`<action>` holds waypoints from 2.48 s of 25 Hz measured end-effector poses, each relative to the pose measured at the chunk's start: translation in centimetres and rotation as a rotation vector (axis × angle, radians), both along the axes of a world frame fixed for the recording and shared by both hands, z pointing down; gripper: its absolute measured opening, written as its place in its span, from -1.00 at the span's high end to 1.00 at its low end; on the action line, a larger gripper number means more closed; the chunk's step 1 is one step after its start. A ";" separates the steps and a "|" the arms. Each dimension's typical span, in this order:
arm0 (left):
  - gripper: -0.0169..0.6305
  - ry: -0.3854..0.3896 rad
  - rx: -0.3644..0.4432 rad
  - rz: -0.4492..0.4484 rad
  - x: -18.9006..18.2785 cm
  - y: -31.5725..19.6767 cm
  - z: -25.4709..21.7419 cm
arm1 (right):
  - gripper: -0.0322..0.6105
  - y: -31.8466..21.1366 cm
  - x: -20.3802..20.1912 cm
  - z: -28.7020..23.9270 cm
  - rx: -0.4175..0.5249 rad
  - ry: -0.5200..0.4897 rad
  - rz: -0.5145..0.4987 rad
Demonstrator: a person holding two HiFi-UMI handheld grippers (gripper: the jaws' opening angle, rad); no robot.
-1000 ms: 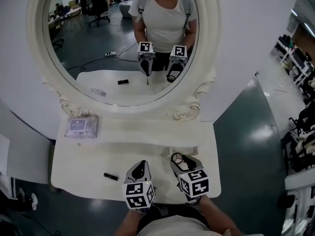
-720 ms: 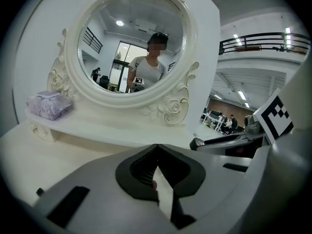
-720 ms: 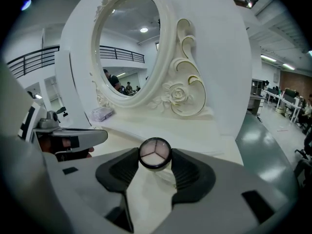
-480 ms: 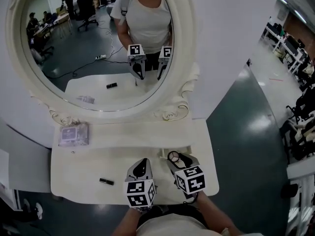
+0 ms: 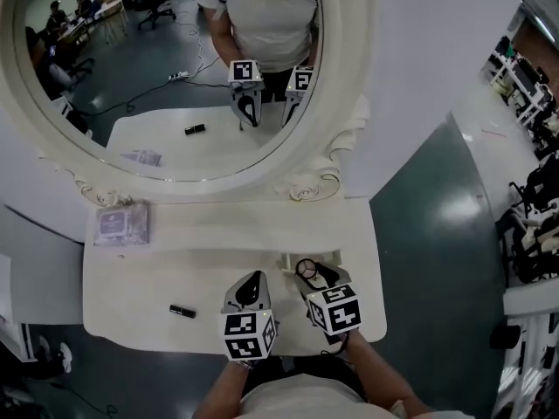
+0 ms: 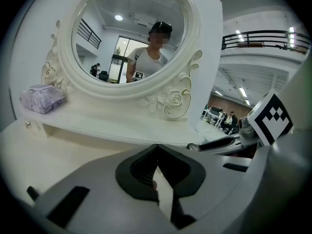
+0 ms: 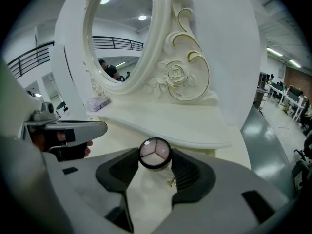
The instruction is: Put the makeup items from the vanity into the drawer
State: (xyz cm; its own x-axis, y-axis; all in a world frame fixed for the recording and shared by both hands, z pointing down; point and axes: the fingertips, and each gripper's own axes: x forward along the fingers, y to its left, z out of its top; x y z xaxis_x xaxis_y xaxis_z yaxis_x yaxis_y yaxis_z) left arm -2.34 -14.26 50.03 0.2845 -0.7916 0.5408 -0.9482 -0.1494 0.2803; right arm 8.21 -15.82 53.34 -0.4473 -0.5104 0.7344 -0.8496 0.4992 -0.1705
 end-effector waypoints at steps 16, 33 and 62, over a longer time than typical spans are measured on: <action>0.93 -0.001 -0.025 -0.028 -1.1 -0.6 1.0 | 0.21 -1.0 0.1 1.9 -0.055 0.016 0.032; 0.93 0.006 -0.012 -0.047 -1.2 -0.4 0.2 | 0.21 -1.0 0.8 0.2 0.000 -0.024 0.080; 0.93 -0.012 0.132 -0.080 -1.6 1.6 -5.3 | 0.81 0.5 1.0 -7.4 0.264 -0.087 0.110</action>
